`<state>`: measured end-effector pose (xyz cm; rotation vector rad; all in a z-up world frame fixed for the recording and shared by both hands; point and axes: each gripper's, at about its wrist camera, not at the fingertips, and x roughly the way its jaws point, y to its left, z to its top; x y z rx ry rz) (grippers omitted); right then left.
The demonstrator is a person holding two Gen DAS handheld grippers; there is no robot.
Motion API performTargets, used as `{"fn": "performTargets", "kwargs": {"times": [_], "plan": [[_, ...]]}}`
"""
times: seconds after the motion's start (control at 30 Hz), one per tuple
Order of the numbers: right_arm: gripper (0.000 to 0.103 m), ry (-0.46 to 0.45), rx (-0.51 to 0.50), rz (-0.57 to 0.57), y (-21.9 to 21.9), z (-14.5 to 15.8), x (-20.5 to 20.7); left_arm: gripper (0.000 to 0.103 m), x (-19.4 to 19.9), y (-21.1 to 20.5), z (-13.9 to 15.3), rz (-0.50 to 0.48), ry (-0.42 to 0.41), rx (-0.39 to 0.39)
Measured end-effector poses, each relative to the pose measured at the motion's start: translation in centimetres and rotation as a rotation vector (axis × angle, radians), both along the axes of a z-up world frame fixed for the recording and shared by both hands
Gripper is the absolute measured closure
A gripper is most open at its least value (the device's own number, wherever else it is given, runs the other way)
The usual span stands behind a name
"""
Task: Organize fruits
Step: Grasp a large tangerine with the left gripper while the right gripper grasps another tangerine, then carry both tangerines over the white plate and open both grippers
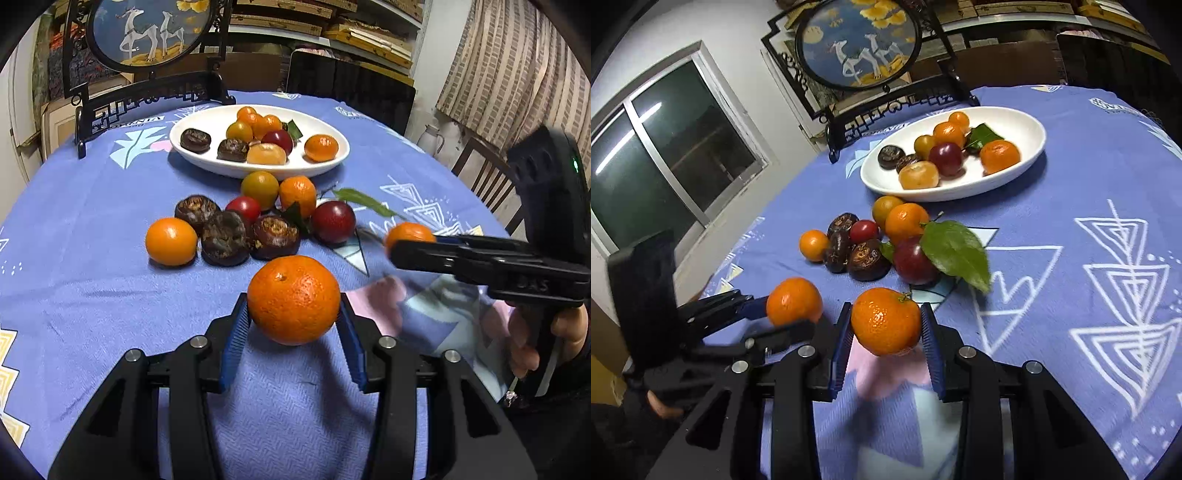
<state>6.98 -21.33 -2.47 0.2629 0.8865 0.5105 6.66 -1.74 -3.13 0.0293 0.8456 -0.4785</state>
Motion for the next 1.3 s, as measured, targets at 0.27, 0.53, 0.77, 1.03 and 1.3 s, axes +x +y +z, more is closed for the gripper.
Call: {"fn": "performTargets", "kwargs": {"times": [0.27, 0.53, 0.77, 1.03, 1.3], "plan": [[0.067, -0.064, 0.041, -0.066, -3.9, 4.5, 3.5, 0.058, 3.5, -1.0, 4.1, -0.028, -0.065, -0.006], [0.067, -0.048, 0.009, -0.134, -4.8, 6.1, 14.1, 0.057, 14.1, -2.7, 6.5, -0.006, -0.085, -0.018], [0.067, -0.008, -0.061, -0.169, -3.9, 4.0, 21.8, 0.057, 22.8, -2.8, 4.9, 0.073, -0.031, 0.025], [0.044, -0.028, -0.09, -0.179, -3.4, 3.5, 23.5, 0.036, 23.7, -0.9, 4.6, 0.136, -0.004, -0.011], [0.043, -0.08, -0.089, -0.121, -3.2, 5.7, 15.6, 0.021, 14.7, 0.8, 6.2, 0.072, -0.057, 0.043]]}}
